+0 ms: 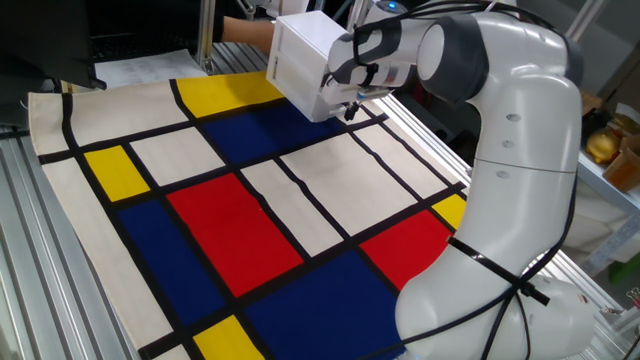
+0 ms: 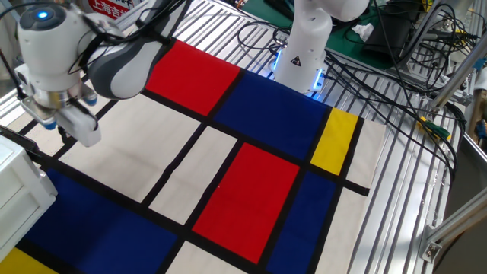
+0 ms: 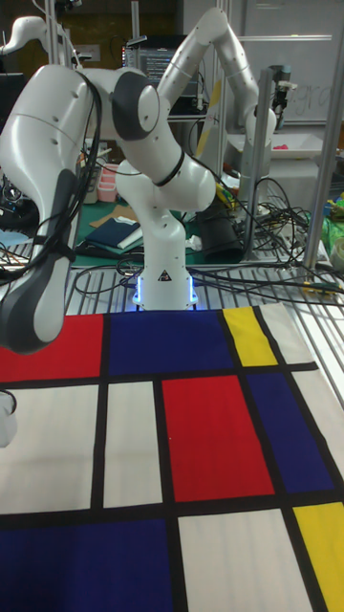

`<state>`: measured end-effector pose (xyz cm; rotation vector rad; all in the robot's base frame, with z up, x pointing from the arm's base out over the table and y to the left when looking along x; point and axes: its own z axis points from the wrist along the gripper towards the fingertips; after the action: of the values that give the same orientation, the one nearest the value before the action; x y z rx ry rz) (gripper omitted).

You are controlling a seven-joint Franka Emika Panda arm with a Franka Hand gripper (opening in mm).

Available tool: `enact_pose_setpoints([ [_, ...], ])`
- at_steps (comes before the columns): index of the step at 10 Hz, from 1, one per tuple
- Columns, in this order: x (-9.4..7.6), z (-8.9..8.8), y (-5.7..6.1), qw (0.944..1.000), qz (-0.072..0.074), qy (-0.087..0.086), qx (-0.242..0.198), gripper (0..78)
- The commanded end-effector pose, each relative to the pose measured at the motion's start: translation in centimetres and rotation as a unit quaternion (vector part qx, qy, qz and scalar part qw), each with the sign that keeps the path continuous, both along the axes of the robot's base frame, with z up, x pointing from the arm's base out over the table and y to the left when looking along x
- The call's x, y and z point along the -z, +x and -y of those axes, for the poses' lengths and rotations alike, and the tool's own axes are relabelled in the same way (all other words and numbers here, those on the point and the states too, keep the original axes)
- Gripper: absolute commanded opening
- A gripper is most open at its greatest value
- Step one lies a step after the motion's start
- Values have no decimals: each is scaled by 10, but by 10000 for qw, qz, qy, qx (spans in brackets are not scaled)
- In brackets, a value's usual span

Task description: Use the gripper to push and close the drawer

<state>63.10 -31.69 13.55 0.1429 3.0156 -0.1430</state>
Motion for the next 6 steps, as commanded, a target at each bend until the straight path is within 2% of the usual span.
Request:
enact_pose_setpoints([
  [1,-3,-2,-1,9999,62,-2,-119,0],
  [3,-3,-2,-1,9999,70,-70,-71,0],
  [5,1,-1,-1,9999,93,-59,-3,0],
  [6,7,-2,-2,9998,212,-14,23,0],
])
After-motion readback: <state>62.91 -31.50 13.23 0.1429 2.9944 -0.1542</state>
